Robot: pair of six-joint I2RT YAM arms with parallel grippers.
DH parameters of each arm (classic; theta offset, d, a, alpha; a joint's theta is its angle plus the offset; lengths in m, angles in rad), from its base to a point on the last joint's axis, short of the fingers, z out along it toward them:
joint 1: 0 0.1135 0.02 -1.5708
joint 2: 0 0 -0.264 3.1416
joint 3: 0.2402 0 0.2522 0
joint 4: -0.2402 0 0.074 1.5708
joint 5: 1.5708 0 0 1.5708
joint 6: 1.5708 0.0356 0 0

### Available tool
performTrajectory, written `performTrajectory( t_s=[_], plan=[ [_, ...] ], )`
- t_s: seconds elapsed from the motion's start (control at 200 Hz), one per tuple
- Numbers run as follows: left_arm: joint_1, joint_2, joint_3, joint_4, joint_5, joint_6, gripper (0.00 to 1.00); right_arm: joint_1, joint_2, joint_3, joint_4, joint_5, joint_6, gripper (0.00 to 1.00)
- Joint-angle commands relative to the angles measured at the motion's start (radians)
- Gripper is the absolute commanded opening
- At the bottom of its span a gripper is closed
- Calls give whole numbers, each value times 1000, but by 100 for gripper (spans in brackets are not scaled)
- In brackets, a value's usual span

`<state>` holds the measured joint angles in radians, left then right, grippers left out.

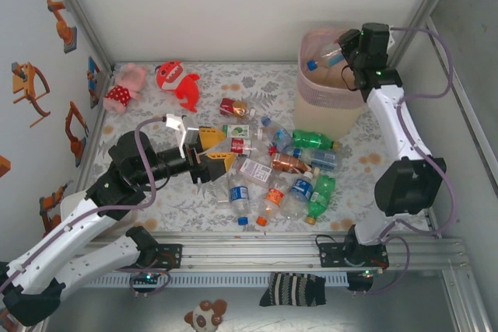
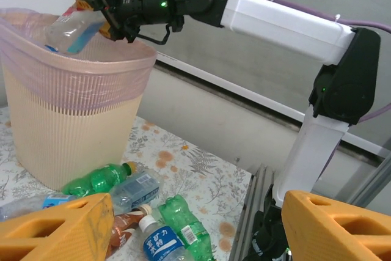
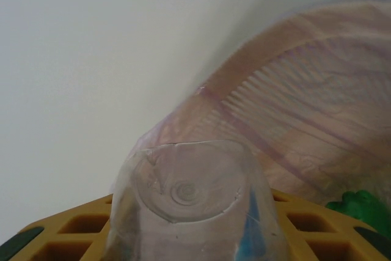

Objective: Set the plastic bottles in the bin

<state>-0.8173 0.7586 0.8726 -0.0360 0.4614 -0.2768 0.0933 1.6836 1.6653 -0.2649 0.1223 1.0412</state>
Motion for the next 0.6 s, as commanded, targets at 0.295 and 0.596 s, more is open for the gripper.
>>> performTrajectory(
  t_s=[0.295,0.596],
  plan=[
    [3,-19,-19,-9,-68,24,72,5,212,81,-118,115,466,44],
    [5,-64,-27,-53,-135,36,73,7,342,207,-285,102,581,60]
  ],
)
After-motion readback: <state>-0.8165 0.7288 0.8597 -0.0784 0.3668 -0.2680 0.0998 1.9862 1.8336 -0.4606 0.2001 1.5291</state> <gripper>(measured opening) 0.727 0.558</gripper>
